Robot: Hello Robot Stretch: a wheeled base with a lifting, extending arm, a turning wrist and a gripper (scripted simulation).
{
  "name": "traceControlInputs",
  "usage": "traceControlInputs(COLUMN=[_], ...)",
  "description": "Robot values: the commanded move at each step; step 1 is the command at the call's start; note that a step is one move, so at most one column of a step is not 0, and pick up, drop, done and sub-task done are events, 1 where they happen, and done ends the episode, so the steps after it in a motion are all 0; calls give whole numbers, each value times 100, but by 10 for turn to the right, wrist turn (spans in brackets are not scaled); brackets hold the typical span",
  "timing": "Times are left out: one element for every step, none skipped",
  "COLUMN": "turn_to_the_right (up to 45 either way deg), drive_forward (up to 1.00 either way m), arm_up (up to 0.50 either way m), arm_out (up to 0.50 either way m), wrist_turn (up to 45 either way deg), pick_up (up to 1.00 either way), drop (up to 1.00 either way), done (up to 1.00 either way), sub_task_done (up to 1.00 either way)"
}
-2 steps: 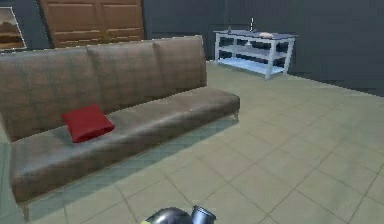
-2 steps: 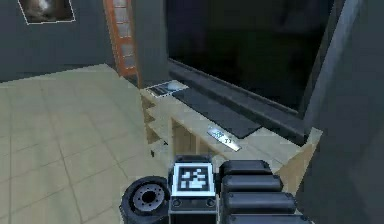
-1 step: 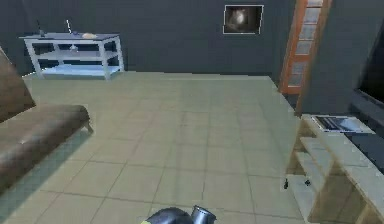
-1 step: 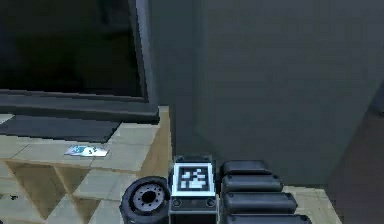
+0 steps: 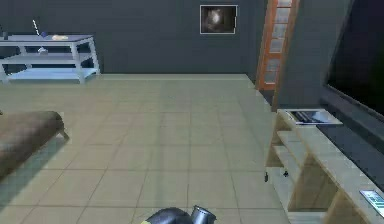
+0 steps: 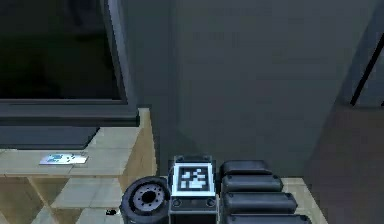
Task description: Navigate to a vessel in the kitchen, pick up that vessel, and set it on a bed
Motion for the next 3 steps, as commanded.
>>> traceControlInputs(turn_to_the_right=[0, 0, 210], drive_forward=[100, 65, 0], arm_up=[0, 0, 0], arm_out=[0, 0, 0], wrist_turn=[0, 0, 0], pick_up=[0, 0, 0], drop=[0, 0, 0], done=[0, 0, 0], sub_task_done=[0, 0, 0])
